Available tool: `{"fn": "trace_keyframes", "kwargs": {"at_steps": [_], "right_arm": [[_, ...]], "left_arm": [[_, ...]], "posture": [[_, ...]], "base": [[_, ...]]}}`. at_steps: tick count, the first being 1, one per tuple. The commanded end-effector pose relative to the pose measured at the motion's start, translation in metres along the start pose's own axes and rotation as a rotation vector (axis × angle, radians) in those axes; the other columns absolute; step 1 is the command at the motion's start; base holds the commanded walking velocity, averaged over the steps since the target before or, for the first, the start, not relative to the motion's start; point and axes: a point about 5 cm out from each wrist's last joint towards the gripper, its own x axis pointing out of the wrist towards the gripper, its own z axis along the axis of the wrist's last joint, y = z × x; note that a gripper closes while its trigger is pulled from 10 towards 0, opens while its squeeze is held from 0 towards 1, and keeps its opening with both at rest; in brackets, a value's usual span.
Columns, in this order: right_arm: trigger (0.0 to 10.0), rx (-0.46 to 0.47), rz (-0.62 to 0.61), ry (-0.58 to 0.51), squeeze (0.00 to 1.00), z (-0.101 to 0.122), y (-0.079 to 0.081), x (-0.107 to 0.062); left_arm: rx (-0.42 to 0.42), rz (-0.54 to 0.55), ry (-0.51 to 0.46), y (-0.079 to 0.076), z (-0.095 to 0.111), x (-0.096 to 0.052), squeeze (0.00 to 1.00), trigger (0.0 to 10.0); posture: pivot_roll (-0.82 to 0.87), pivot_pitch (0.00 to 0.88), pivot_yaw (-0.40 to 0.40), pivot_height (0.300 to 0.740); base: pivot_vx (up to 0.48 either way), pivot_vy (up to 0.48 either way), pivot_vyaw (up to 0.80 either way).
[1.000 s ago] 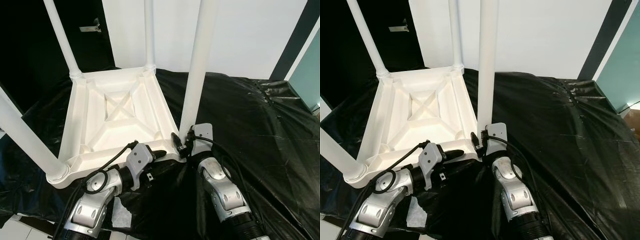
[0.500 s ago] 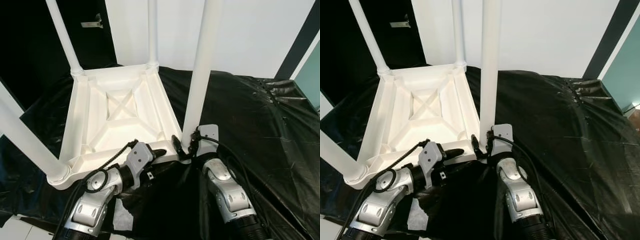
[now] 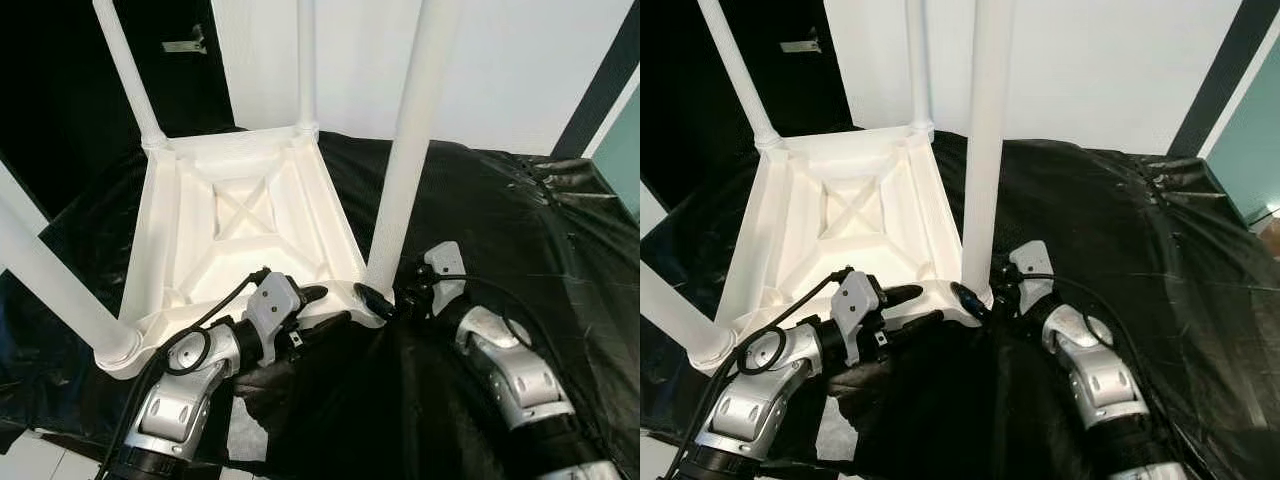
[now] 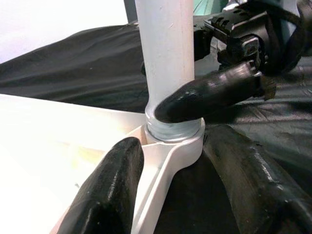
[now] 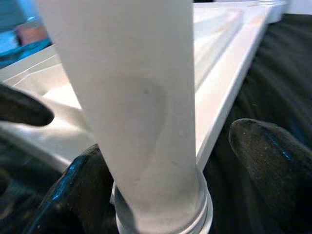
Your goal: Building children table
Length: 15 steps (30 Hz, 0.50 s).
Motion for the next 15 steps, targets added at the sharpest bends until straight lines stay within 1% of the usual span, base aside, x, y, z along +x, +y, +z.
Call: {"fn": "trace_keyframes", "kwargs": {"at_steps": [1,3,6,7,9,11,13,14,15], "right_arm": [[10.0,-0.018,0.070,0.000,0.00,0.001,-0.003,0.004],[10.0,-0.044,0.106,0.013,0.00,0.003,-0.008,0.012],[10.0,-0.053,0.116,0.017,0.00,0.004,-0.010,0.015],[10.0,-0.071,0.175,0.026,0.00,0.006,-0.010,0.024],[10.0,-0.086,0.206,0.032,0.00,0.007,-0.009,0.030],[10.0,-0.104,0.224,0.038,0.00,0.008,-0.009,0.035],[10.0,-0.104,0.224,0.038,0.00,0.008,-0.009,0.035],[0.0,-0.118,0.259,0.051,0.00,0.007,-0.010,0.036],[0.0,-0.116,0.274,0.055,0.00,0.006,-0.011,0.036]], "left_arm": [[-0.001,0.049,0.010,0.007,0.000,-0.001,0.00,10.0],[-0.001,0.039,0.008,0.007,0.001,-0.002,0.00,10.0],[-0.002,0.035,0.007,0.007,0.001,-0.002,0.00,10.0],[-0.005,0.008,0.018,0.005,0.000,-0.003,0.00,10.0],[-0.010,-0.020,0.027,0.002,-0.001,-0.004,0.00,10.0],[-0.013,-0.037,0.035,-0.001,-0.002,-0.005,0.00,10.0],[-0.013,-0.037,0.035,-0.001,-0.002,-0.005,0.00,10.0],[-0.017,-0.047,0.044,-0.004,-0.004,-0.006,0.00,10.0],[-0.018,-0.049,0.046,-0.005,-0.005,-0.006,0.00,10.0]], "posture": [[-0.01,0.000,-0.003,0.740],[-0.01,0.000,-0.001,0.740],[-0.01,0.000,-0.001,0.740],[0.00,0.000,-0.003,0.740],[0.00,0.000,-0.007,0.740],[0.01,0.000,-0.012,0.740],[0.01,0.000,-0.012,0.740],[0.03,0.000,-0.023,0.740],[0.03,0.000,-0.025,0.740]], "base": [[0.000,0.000,0.00],[0.000,0.000,0.00],[0.000,0.000,0.00],[0.000,0.000,0.00],[0.000,0.000,0.00],[0.000,0.000,0.00],[0.000,0.000,0.00],[0.000,0.000,0.00],[0.000,0.000,0.00]]}}
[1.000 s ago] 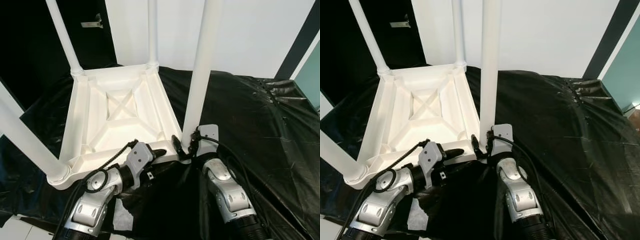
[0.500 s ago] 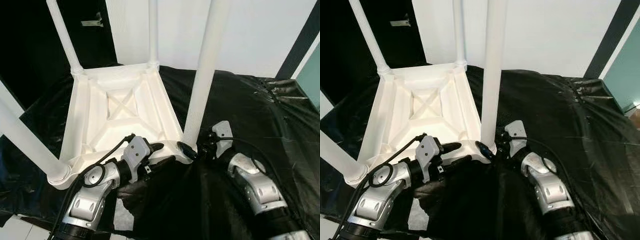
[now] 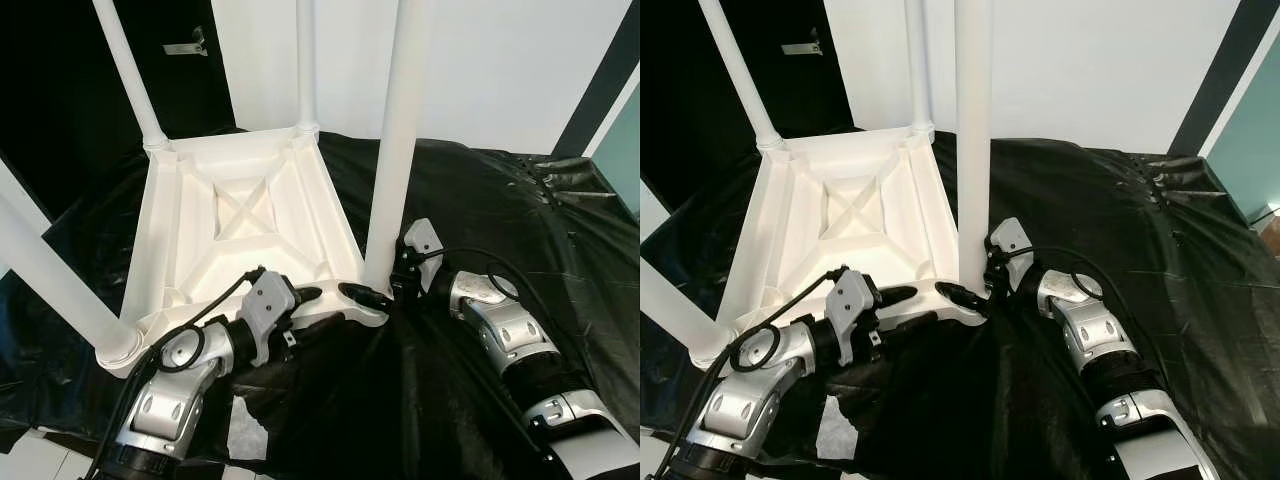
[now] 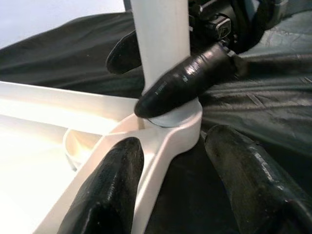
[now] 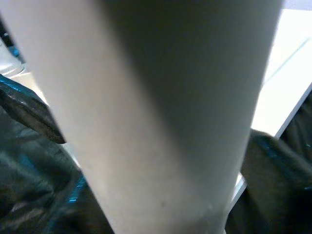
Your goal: Building children table
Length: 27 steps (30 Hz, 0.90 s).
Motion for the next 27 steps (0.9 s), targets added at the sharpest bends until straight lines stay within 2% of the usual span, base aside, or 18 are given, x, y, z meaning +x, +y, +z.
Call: {"fn": "trace_keyframes", "kwargs": {"at_steps": [1,8,12,13,18,22,27], "right_arm": [[0.0,-0.021,0.055,0.026,0.00,-0.001,0.002,0.004],[0.0,0.024,0.075,0.017,0.00,-0.006,-0.002,-0.001],[0.0,0.034,0.045,0.014,0.00,-0.010,-0.001,-0.004],[10.0,0.036,0.019,0.010,0.00,-0.011,-0.002,-0.005],[10.0,0.067,-0.044,0.011,0.00,-0.013,0.000,-0.007],[10.0,0.099,-0.296,-0.004,0.00,-0.012,0.013,0.001],[10.0,0.177,-0.438,-0.005,0.00,-0.015,0.028,0.008]], "left_arm": [[0.001,-0.034,0.009,-0.005,0.000,-0.001,0.00,10.0],[-0.006,-0.024,0.018,-0.007,-0.003,-0.002,0.00,10.0],[-0.011,-0.027,0.022,-0.008,-0.004,-0.003,0.00,10.0],[-0.012,-0.027,0.024,-0.008,-0.004,-0.004,0.00,10.0],[-0.012,-0.025,0.024,-0.009,-0.004,-0.004,0.00,10.0],[-0.007,-0.016,0.017,-0.009,-0.003,-0.003,0.00,10.0],[-0.006,-0.015,0.013,-0.009,-0.002,-0.002,0.00,10.0]], "posture": [[0.03,0.000,-0.025,0.740],[0.04,0.000,-0.036,0.740],[0.04,0.000,-0.038,0.740],[0.04,0.000,-0.037,0.740],[0.04,0.000,-0.034,0.740],[0.02,0.000,-0.021,0.740],[0.01,0.000,-0.018,0.740]], "base": [[0.000,0.000,0.00],[0.000,0.000,0.00],[0.000,0.000,0.00],[0.000,0.000,0.00],[0.000,0.000,0.00],[0.000,0.000,0.00],[0.000,0.000,0.00]]}}
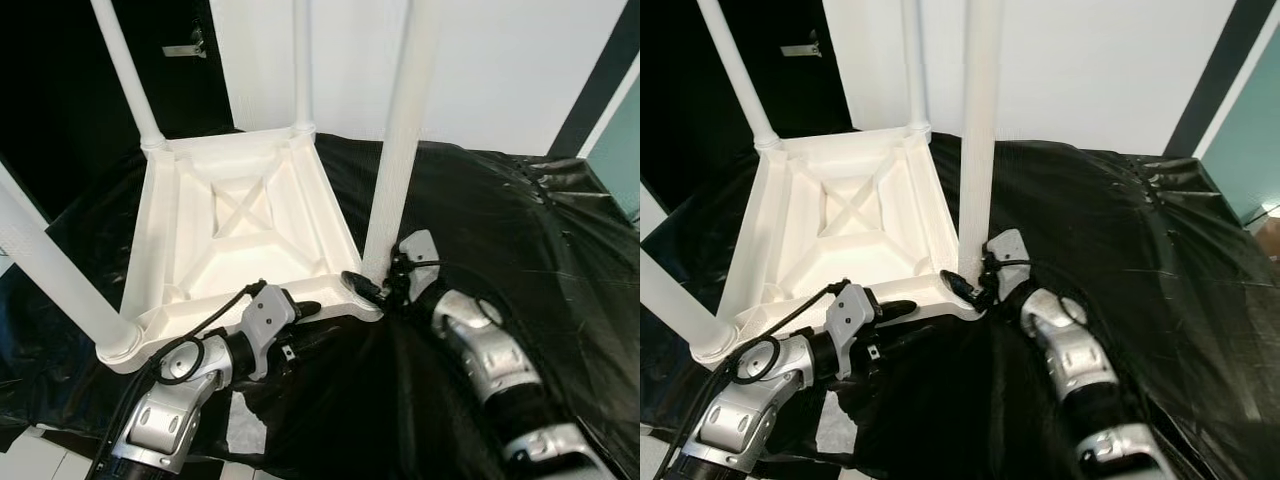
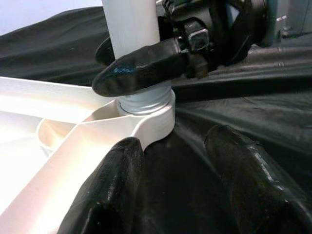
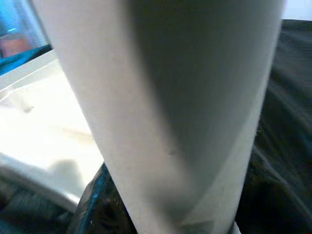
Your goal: Building children table
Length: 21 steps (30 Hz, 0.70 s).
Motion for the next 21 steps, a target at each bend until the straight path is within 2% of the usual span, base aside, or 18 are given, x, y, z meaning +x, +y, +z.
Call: {"fn": "trace_keyframes", "kwargs": {"at_steps": [1,5,10,16,21], "right_arm": [[10.0,0.021,-0.083,0.042,0.00,-0.009,0.006,-0.002],[10.0,0.049,-0.146,0.033,0.00,-0.008,0.013,-0.003],[10.0,0.079,-0.421,-0.039,0.00,0.006,0.022,0.000],[10.0,0.094,-0.451,-0.049,0.00,0.012,0.024,-0.004],[10.0,0.090,-0.427,-0.056,0.00,0.014,0.027,-0.002]], "left_arm": [[0.012,0.007,-0.008,-0.001,0.003,0.001,0.00,10.0],[0.015,0.007,-0.006,0.000,0.004,-0.001,0.00,10.0],[0.021,0.013,-0.005,0.002,0.005,-0.002,0.00,10.0],[0.030,0.009,-0.006,0.003,0.006,0.001,0.00,10.0],[0.037,0.017,-0.007,0.006,0.008,0.002,0.00,10.0]], "posture": [[0.02,0.000,-0.024,0.740],[0.02,0.000,-0.024,0.740],[0.02,0.000,-0.018,0.740],[0.01,0.000,-0.013,0.740],[0.01,0.000,-0.009,0.740]], "base": [[0.000,0.000,0.00],[0.000,0.000,0.00],[0.000,0.000,0.00],[0.000,0.000,0.00],[0.000,0.000,0.00]]}}
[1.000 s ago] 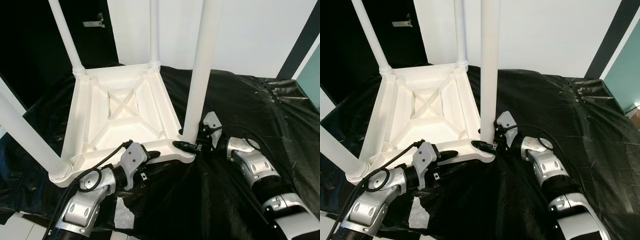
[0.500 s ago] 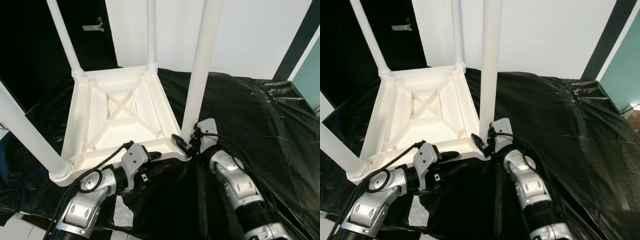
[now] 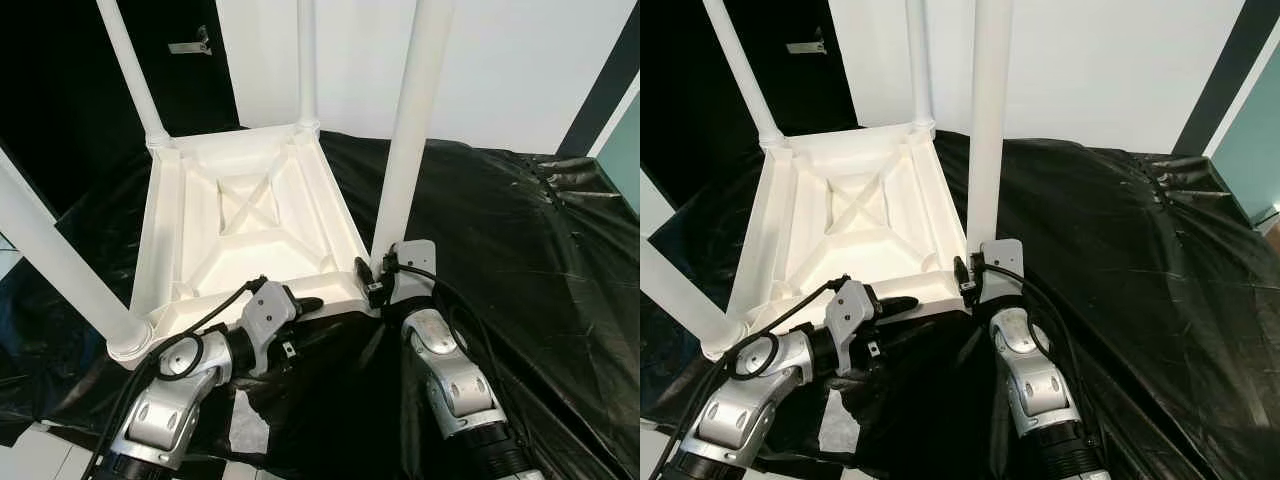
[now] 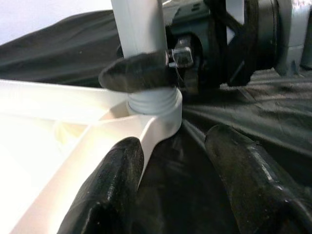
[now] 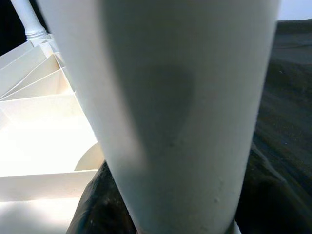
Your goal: Building children table
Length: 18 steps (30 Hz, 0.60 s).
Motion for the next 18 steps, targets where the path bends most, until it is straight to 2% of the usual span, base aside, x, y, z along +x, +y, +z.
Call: {"fn": "trace_keyframes", "kwargs": {"at_steps": [1,4,5,7,8,13,18], "right_arm": [[10.0,0.021,-0.003,-0.033,0.00,0.008,0.008,0.001],[10.0,0.021,0.015,-0.036,0.00,0.008,0.010,0.001],[10.0,0.015,0.024,-0.040,0.48,0.009,0.011,0.001],[10.0,0.011,0.028,-0.041,0.48,0.010,0.011,0.001],[10.0,0.012,0.039,-0.044,1.00,0.010,0.010,0.000],[10.0,0.009,0.091,-0.063,1.00,0.010,0.007,-0.008],[10.0,-0.013,0.199,-0.089,1.00,0.009,-0.015,-0.023]], "left_arm": [[0.002,0.027,0.010,0.003,-0.001,0.001,0.00,10.0],[0.002,0.030,0.008,0.003,-0.001,0.002,0.00,10.0],[0.002,0.031,0.006,0.003,0.000,0.002,0.00,10.0],[0.003,0.032,0.006,0.003,0.000,0.002,0.00,10.0],[0.003,0.033,0.005,0.004,0.000,0.002,0.00,10.0],[0.002,0.039,0.006,0.004,0.000,0.000,0.00,10.0],[-0.001,0.047,0.009,0.005,-0.001,-0.002,0.00,10.0]], "posture": [[0.01,0.000,-0.009,0.740],[0.01,0.000,-0.009,0.740],[0.01,0.000,-0.011,0.740],[0.01,0.000,-0.011,0.740],[0.01,0.000,-0.011,0.740],[0.01,0.000,-0.017,0.740],[0.00,0.000,-0.017,0.740]], "base": [[0.000,0.000,0.00],[0.000,0.000,0.00],[0.000,0.000,0.00],[0.000,0.000,0.00],[0.000,0.000,0.00],[0.000,0.000,0.00],[0.000,0.000,0.00]]}}
